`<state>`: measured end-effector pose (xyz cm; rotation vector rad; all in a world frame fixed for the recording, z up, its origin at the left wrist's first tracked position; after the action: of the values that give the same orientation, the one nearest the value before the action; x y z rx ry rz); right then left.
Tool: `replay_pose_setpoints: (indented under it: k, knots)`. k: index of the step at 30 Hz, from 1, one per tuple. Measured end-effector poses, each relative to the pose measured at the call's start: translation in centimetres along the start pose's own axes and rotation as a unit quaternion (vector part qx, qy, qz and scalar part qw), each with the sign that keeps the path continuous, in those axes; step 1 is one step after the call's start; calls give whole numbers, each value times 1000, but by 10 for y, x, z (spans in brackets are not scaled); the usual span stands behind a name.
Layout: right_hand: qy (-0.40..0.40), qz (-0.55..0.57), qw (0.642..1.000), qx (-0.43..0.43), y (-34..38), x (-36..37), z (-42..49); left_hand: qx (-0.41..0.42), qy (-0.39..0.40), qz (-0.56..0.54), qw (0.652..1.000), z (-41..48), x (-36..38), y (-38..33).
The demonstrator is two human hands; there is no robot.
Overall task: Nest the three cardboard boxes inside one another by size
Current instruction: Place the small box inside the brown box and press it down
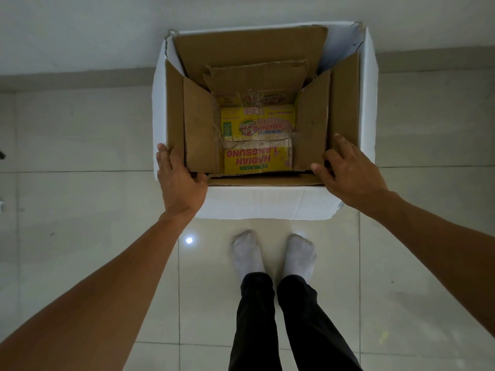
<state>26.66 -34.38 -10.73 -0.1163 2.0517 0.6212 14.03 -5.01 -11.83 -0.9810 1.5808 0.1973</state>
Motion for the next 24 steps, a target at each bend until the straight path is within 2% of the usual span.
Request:
replay_pose_setpoints:
  k: [5, 13, 17, 24]
  knots:
    - [6, -29, 999, -36, 0, -1, -4, -12, -6, -19, 1000, 0, 0, 5]
    - [-24, -42, 998, -35, -4, 3, -6, -23, -27, -80, 996, 6, 1, 11]
    - [-54, -60, 997, 5, -8, 3, -1, -74, -32, -115, 990, 14, 3, 18]
    - [-88, 21, 995, 51, -10, 4, 5, -138, -53, -92, 985, 28, 0, 26]
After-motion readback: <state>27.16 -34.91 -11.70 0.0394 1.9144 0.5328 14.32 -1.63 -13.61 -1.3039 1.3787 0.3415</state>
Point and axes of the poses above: each hand's wrist, its own z-axis towards the middle knuckle, its own x-axis out of the palm, y = z × x, the point moved 4 cm from there along z, towards the middle knuckle, and after that the axes turned 4 degrees about z, right-handed, at the moved point
